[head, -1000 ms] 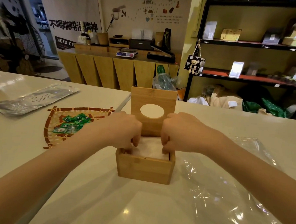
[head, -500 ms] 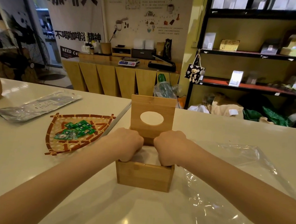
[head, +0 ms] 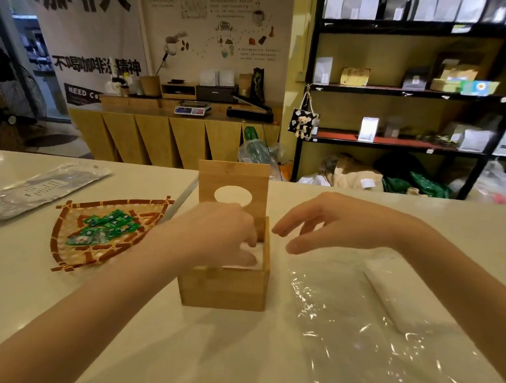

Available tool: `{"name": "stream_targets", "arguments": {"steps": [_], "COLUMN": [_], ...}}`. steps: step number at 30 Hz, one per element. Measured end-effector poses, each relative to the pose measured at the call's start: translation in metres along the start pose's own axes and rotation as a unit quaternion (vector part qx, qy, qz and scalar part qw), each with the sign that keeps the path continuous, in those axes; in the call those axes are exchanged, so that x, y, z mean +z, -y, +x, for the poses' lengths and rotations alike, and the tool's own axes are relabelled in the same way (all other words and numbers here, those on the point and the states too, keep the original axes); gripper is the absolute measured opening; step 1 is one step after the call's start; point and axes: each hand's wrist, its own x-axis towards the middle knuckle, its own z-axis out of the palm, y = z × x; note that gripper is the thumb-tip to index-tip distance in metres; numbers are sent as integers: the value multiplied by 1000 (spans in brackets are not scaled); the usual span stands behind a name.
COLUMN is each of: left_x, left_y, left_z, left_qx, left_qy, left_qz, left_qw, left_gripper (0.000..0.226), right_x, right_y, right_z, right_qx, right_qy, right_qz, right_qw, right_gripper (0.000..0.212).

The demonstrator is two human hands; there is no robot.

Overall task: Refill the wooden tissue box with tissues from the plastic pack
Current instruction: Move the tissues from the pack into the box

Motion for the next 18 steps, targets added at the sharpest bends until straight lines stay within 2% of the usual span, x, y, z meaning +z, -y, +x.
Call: {"name": "stream_targets", "arguments": {"steps": [3,6,9,14,18], "left_x": [-1,11,34,80,101], "left_y": [-41,-79,-108,-147,-164], "left_z": [-3,7,23,41,48], "left_qx": [108,221,298,333,357], "left_qy": [-81,-103,-120,-87,-93], "left_qz": [-41,-91,-128,-138,-111], "left_qw": [990,966,938,929,923], "left_gripper": [43,49,63,88,85], "right_x": [0,7,26,70,94], "right_y": [-14,-29,-46,-61,-61], "right_z": [-41,-84,-127,-183,-213], "right_qx": [34,93,149,221,237], "right_qy": [-49,-104,-172,-251,-289], "right_qz": [33,40,41,32,67], "right_qw": [998,989,973,942,925], "right_gripper": [27,32,39,44,28]}}
